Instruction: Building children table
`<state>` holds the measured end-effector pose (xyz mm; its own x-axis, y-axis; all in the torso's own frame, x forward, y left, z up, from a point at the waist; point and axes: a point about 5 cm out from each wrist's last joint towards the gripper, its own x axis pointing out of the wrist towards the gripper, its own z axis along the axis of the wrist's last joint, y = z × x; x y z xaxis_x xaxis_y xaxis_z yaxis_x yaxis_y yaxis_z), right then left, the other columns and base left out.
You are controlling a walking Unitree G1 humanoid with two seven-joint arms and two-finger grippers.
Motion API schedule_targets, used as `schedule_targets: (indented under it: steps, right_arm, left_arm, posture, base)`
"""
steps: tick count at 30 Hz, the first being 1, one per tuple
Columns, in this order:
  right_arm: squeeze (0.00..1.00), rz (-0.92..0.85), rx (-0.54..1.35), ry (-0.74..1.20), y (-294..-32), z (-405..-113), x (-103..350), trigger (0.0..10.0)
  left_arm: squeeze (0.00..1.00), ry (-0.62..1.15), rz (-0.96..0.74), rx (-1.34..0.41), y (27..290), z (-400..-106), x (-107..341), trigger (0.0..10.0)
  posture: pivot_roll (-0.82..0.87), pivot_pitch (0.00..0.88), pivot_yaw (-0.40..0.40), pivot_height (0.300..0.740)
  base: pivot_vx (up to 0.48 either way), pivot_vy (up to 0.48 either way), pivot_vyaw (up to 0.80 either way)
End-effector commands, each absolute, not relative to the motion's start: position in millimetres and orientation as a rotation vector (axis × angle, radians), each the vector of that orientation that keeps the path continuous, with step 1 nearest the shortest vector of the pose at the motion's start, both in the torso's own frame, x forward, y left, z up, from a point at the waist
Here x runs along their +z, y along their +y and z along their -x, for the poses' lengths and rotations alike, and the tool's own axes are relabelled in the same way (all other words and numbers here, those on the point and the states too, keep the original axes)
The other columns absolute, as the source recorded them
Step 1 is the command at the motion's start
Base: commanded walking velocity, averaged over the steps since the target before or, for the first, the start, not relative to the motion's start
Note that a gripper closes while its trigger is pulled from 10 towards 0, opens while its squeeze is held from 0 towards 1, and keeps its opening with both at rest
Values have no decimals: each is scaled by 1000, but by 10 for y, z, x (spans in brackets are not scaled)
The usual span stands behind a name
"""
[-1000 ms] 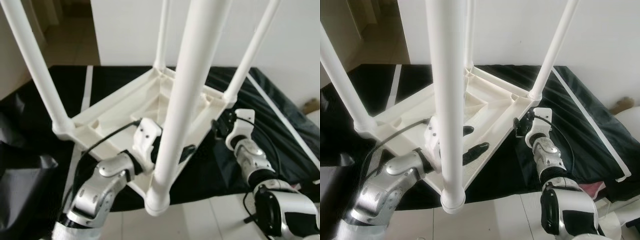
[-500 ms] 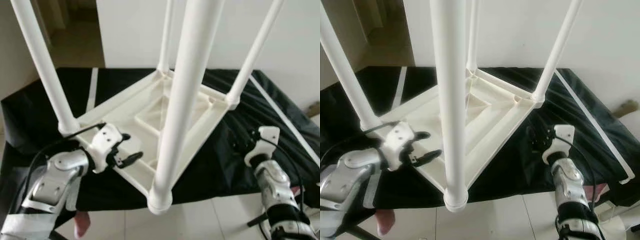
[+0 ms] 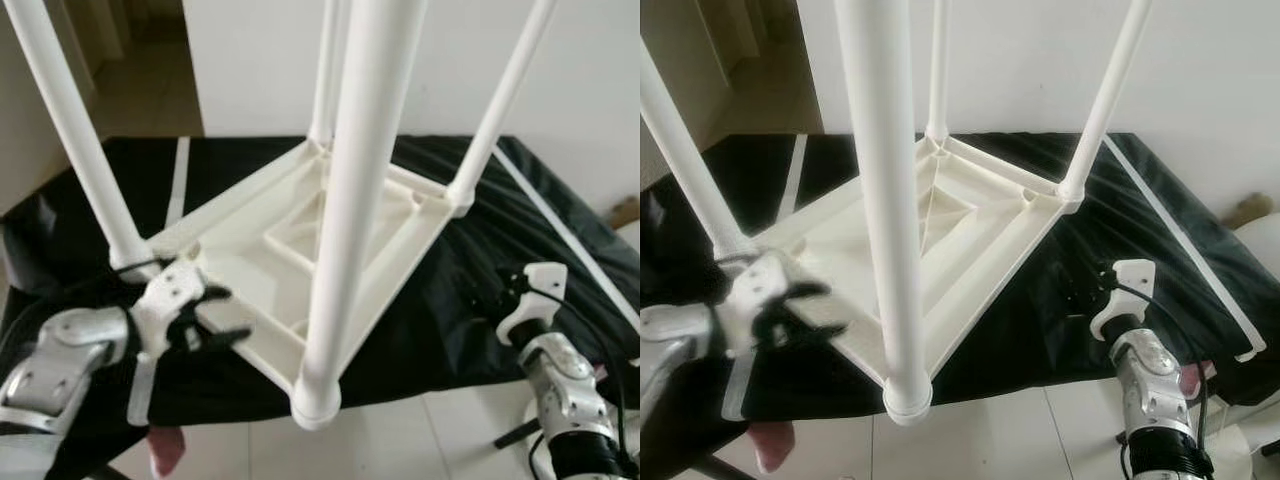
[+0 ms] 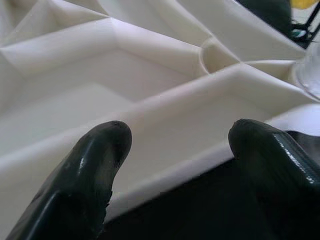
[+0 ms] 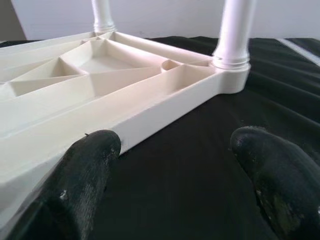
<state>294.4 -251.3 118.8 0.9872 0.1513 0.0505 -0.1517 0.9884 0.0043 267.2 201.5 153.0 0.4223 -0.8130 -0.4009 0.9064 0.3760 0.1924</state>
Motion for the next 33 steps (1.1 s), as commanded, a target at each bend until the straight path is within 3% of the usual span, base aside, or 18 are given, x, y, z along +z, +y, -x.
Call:
schedule_targets:
  steps: [1,8,20,33]
  right_arm:
    - [0,-9,156,-33,-2531,-2925,1177,10000]
    - [0,-5,174,-24,-2508,-2949,1224,10000]
    - [0,-2,166,-17,-2525,-2940,1263,10000]
    - [0,2,135,-24,-2582,-2887,1293,10000]
  left_arm:
    - [0,254,-405,-1155,2004,-2635,1549,10000]
    - [0,305,-456,-1254,1964,-2467,1442,10000]
    - [0,275,-591,-1216,1862,-2659,1417,10000]
    - [0,336,-719,-1305,1844,-2725,1304,10000]
  posture:
    - [131,0,-62,740]
    - [135,0,-73,740]
    - [118,0,-63,740]
    - [94,0,-38,740]
  base:
    - [0,0,0]
    - [0,0,0]
    - [0,0,0]
    - [0,0,0]
